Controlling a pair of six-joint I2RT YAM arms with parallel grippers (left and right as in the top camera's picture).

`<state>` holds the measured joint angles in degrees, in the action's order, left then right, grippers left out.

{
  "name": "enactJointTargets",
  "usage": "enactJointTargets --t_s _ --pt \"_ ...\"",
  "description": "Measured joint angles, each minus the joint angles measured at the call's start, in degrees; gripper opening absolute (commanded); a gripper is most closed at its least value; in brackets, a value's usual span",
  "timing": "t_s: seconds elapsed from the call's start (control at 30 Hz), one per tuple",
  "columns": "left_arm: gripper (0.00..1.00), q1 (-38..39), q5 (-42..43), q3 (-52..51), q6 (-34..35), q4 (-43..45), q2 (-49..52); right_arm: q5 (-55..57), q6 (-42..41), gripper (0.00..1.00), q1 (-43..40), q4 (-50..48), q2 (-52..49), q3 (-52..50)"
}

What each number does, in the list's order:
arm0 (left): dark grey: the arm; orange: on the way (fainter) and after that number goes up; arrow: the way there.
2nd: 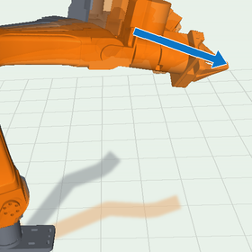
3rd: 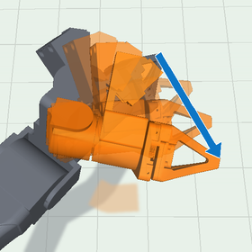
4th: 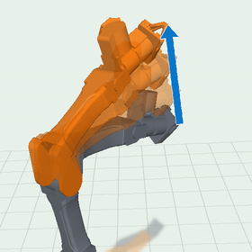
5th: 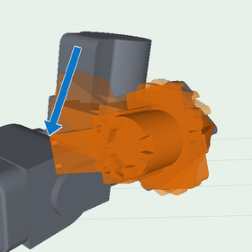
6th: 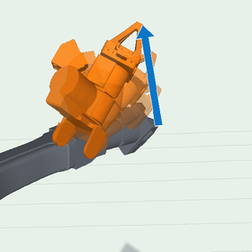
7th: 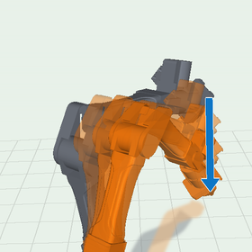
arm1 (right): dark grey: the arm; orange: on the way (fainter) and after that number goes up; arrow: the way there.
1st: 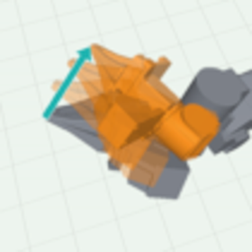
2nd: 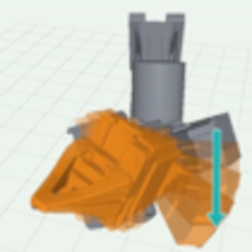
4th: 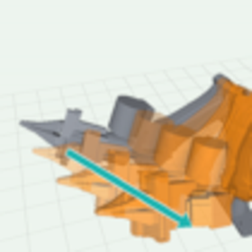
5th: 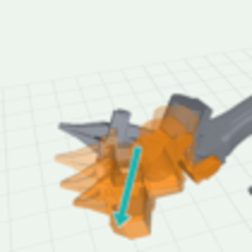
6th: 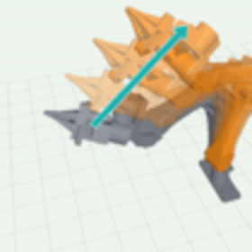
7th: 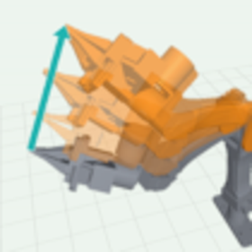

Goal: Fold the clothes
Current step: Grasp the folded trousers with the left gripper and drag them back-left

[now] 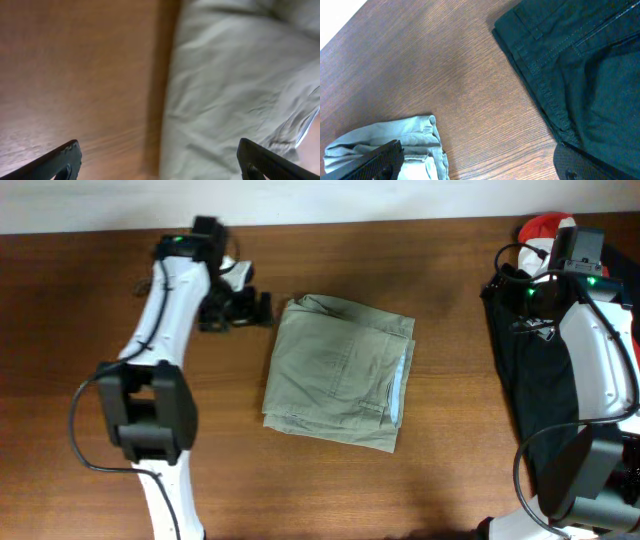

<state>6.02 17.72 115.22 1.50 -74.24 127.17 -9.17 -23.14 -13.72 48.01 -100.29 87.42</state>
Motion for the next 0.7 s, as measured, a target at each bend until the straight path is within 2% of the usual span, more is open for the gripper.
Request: enactJointTargets --t_s 0.07,0.2,0.3,0.33,0.4,0.5,0.53,0.63,0.7 --pt "0.99 -2.40 4.61 -5.88 -2.54 3.58 0.00 -0.02 -0.02 0.98 0.00 -0.02 0.00 0.00" --pt "0.99 -2.10 13.68 -17.88 -6.14 12.50 0.02 -0.02 0.00 0.99 0.00 0.00 0.00 0.00" --pt "0.96 -1.20 19.02 -21.88 -7.15 15.82 -0.02 -0.02 0.02 0.99 0.00 0.02 0.00 0.02" --pt "0.89 -0.96 19.96 -22.40 -7.15 16.98 -0.07 -0.02 0.04 0.99 0.00 0.04 0.00 0.00" --pt "0.63 0.59 21.88 -24.33 -6.25 21.70 -0.52 -0.02 0.00 0.99 0.00 0.04 0.00 0.02" --pt "0.52 2.58 21.75 -25.53 -4.76 25.31 -0.55 0.00 0.00 0.99 0.00 0.11 0.00 0.00" --pt "0.34 3.13 21.51 -25.77 -3.89 27.04 -0.52 -0.02 0.02 0.99 0.00 0.00 0.00 0.00" --pt "0.14 3.32 21.05 -25.92 0.13 30.21 -0.52 -0.02 0.00 0.99 0.00 0.02 0.00 0.02" --pt "0.04 3.28 20.46 -25.97 1.68 31.74 -0.52 0.00 0.00 0.99 0.00 0.02 0.00 0.00"
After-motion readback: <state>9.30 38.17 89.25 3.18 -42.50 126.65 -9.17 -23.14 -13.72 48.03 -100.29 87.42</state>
